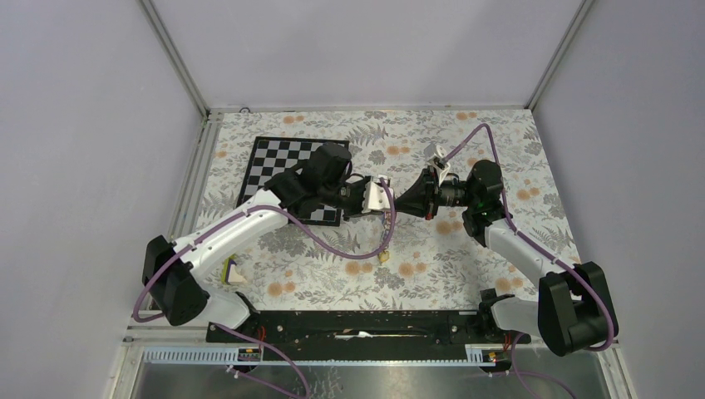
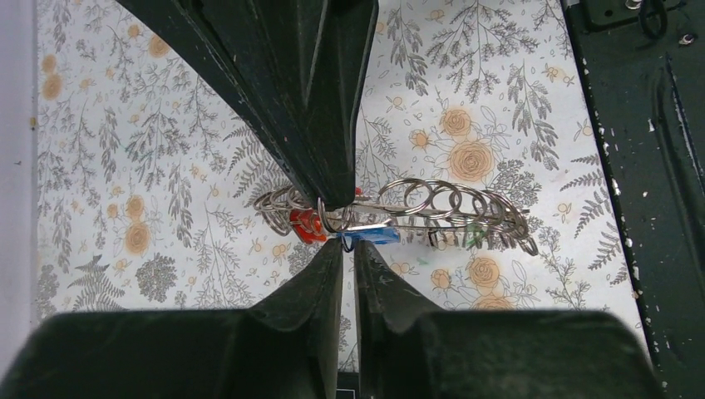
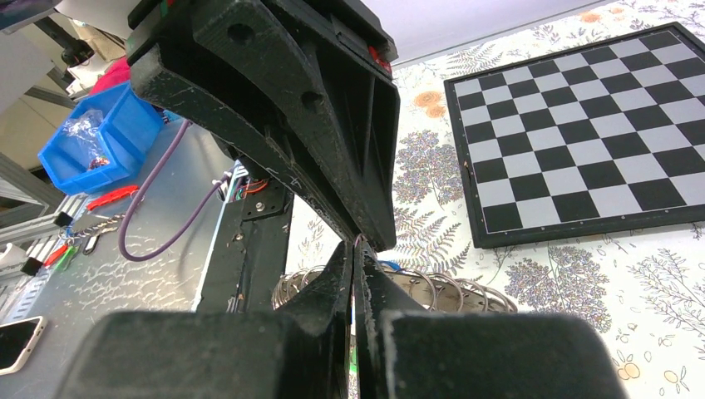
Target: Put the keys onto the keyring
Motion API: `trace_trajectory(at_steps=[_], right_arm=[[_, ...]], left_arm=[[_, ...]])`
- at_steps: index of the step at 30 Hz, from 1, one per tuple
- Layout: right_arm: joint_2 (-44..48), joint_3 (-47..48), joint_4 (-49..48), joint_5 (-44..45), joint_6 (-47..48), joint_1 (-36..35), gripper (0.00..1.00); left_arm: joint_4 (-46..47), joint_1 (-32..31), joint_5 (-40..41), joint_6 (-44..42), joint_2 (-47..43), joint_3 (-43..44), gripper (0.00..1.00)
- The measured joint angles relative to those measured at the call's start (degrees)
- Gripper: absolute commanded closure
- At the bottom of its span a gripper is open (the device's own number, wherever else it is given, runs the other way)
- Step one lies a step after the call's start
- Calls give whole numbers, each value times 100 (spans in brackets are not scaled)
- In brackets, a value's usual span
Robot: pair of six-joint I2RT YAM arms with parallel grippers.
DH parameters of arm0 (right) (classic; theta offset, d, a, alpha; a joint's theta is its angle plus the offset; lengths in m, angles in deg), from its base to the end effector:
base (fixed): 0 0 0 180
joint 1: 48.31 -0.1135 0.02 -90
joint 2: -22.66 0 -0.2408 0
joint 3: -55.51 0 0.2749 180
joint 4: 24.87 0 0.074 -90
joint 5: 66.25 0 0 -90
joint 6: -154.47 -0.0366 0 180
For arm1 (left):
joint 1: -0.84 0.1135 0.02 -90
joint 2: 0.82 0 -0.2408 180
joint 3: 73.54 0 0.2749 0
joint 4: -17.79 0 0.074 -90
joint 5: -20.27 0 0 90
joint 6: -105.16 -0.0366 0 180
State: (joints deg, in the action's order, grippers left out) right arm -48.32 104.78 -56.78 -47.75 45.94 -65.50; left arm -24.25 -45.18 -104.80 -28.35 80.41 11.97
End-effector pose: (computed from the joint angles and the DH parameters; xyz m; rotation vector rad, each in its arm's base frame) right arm 0.2584 0.1163 0.2546 -1.0797 1.2841 1.3375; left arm 0.2207 -0.2590 0.3083 1.7522 1.2932 -0.7029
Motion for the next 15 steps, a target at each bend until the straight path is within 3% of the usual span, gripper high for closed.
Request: trace_trajectory(at_steps=[6, 15], right_arm=[[0, 0, 0, -2, 0, 0, 100], [0, -2, 2, -13, 0, 11, 100]], left_arm=[[50, 0, -87, 46, 68, 0, 100], [59, -7, -87, 68, 76, -2, 100]])
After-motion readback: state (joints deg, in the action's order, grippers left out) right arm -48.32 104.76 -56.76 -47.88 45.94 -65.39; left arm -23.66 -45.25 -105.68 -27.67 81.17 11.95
